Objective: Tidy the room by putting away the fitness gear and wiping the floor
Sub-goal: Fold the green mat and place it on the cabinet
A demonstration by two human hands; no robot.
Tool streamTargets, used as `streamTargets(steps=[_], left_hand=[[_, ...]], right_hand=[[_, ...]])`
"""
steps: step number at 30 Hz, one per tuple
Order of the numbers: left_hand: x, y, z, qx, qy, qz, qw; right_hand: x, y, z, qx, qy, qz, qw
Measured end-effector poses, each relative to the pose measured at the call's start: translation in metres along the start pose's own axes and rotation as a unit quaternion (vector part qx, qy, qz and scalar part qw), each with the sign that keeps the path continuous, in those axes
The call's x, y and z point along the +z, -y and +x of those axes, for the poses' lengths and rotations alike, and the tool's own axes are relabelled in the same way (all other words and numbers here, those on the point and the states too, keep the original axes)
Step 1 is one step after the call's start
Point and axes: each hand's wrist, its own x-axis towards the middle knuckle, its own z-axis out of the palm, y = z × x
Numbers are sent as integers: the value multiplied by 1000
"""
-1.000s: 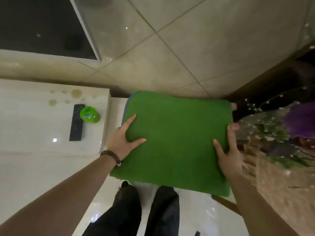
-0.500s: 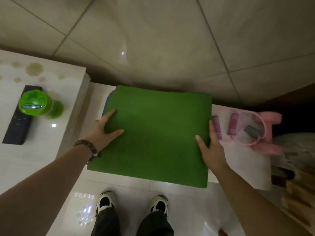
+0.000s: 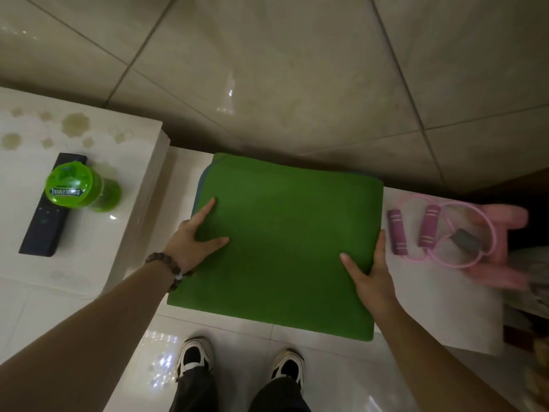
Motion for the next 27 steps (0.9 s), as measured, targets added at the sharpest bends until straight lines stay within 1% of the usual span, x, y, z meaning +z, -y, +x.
streamTargets(steps=[3,7,9,12,14,16,19,22,25,27], left_hand=[[-5,0,0,21,-12,-37,999],[-22,7,-7,21,-48,-76,996],[-32,14,-9,14,-56,-54,997],[-37,14,-7,-16,-30,-11,999],[-35,11,-2,-29,-28,19,999],[-34,4,2,-15,-42,30,999],[-37,0,5,14,-60,12,998],[-33,2,6,17,-57,11,998],[-28,7,5,-5,-36,70,997],[-25,9,4,-14,-43,167,985]], right_hand=[[4,0,-2,-26,-26,-10,999],[16,11,-8,-60,-26,7,998],[27,16,-12,-66,-28,4,997],[42,14,-11,-36,-9,-21,999],[46,12,-6,-21,0,-39,999],[45,14,0,-26,-7,-43,999],[40,19,8,-54,-41,-47,997],[43,20,14,-57,-33,-89,994],[44,21,15,-43,-18,-138,989],[42,23,15,-27,-5,-140,990]])
